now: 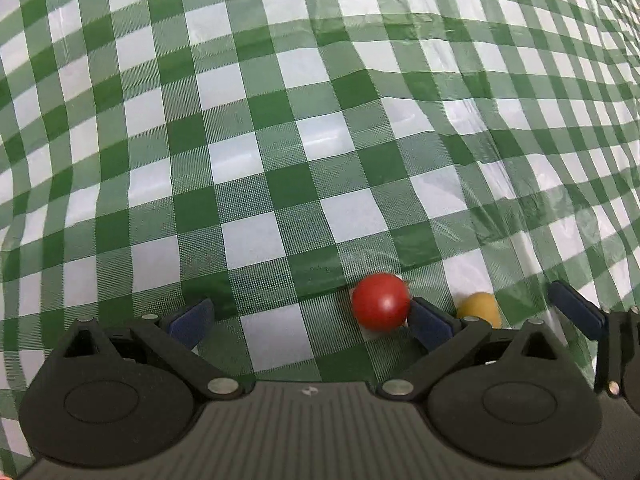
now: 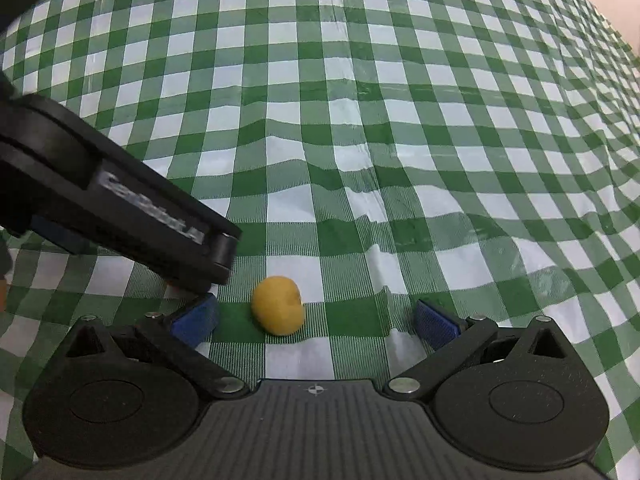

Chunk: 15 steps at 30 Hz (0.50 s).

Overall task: Organize fruits
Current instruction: 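Grasp the red cherry tomato with the left tool while the right tool grasps the yellow fruit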

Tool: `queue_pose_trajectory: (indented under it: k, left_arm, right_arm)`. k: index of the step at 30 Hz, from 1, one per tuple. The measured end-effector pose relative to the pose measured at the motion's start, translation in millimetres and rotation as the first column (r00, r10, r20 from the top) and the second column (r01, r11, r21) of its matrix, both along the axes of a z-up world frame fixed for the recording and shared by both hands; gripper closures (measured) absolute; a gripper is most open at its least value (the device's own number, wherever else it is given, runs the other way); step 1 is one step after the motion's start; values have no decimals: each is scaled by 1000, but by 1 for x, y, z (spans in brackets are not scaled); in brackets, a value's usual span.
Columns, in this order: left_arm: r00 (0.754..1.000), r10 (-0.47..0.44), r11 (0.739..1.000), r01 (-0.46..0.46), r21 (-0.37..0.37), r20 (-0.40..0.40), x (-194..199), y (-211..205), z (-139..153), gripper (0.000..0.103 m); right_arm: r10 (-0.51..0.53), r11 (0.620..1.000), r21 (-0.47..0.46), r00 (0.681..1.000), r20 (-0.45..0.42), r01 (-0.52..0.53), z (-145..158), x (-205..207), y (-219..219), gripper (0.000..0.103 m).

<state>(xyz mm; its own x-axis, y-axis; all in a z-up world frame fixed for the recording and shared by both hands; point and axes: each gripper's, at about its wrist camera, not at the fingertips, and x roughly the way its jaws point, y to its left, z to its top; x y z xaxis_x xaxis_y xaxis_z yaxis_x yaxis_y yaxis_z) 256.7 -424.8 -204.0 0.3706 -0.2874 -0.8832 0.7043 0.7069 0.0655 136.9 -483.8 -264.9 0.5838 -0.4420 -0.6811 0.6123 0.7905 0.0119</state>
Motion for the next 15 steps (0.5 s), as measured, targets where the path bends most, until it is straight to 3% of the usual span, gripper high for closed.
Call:
queue_pose_trajectory:
  k: [5,7,8,9,10,11,13,15]
  left_arm:
    - [1000,1,1000,-1,-28,3,4,6,-1,0]
    - [1000,5,999,-4,-52,5,5,9,-1,6]
    - [1000,1,997,-1,-71,4,2,8,1,13]
    - [1000,-7,996,8,-88,6,1,8,4,41]
    - [999,-26,995,27,-98,20,0,8,7,78]
    - [999,-38,994,40,-98,15,0,8,10,78]
    - [999,-31,991,29,-129,-18,0,12,14,97]
    - [999,-17,990,13,-138,-28,1,21,20,99]
  right_arm:
    - [54,998,-45,999,-5,-54,0,8,12,2]
    - [87,996,-39,996,4,-87,1,8,15,13]
    - [104,994,-28,994,17,-103,1,8,17,35]
    - [119,993,-4,992,35,-119,1,8,18,66]
    - [119,993,20,992,46,-120,2,7,17,76]
    - [110,993,37,992,54,-112,2,9,15,76]
    - [74,996,54,995,66,-78,2,8,12,76]
    - [21,998,61,997,78,-26,1,6,3,76]
